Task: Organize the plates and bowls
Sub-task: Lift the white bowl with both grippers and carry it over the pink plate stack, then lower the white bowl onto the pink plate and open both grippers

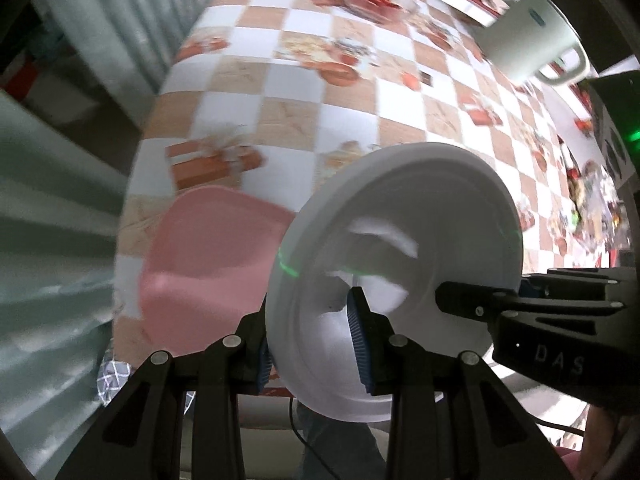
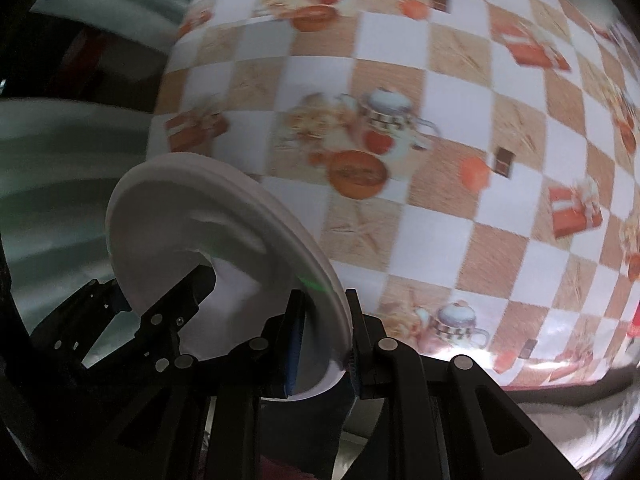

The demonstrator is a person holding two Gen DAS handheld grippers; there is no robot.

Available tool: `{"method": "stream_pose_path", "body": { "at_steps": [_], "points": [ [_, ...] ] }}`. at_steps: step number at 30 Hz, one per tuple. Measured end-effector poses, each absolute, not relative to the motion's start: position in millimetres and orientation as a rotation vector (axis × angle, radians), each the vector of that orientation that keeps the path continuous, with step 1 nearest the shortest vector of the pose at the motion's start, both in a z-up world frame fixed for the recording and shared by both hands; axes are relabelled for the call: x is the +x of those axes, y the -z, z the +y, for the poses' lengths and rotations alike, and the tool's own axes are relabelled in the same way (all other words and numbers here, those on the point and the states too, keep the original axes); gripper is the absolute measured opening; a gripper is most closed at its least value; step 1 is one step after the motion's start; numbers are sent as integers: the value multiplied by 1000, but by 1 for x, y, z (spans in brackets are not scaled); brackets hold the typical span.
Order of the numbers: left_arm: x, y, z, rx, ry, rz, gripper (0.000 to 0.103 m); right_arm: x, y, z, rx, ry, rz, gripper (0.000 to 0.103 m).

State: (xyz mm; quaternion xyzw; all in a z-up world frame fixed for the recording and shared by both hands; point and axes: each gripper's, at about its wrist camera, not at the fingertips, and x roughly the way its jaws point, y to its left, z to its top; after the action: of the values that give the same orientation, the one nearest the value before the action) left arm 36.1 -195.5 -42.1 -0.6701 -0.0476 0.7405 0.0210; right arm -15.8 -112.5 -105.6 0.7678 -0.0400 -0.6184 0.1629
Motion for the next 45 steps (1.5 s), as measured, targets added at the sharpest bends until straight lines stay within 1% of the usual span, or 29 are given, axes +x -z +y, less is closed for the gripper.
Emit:
{"method": "stream_pose_path", "body": {
  "at_steps": [9,16,35,45],
  "points": [
    [53,37,-248,-2150,-2388,-236,36,-9,102,-178,2109,1700,42,22],
    [64,41,-273,-2197,-2412,-300,36,-6,111,-210,2093,1662,104,22],
    [49,80,-285,-2270,-2356,-326,36,-12,153,-224,2137,1650,122,22],
    [44,90,-285,-2290,-2339,-320,36,-1,155,-230,2144,1643,139,22]
  ]
}}
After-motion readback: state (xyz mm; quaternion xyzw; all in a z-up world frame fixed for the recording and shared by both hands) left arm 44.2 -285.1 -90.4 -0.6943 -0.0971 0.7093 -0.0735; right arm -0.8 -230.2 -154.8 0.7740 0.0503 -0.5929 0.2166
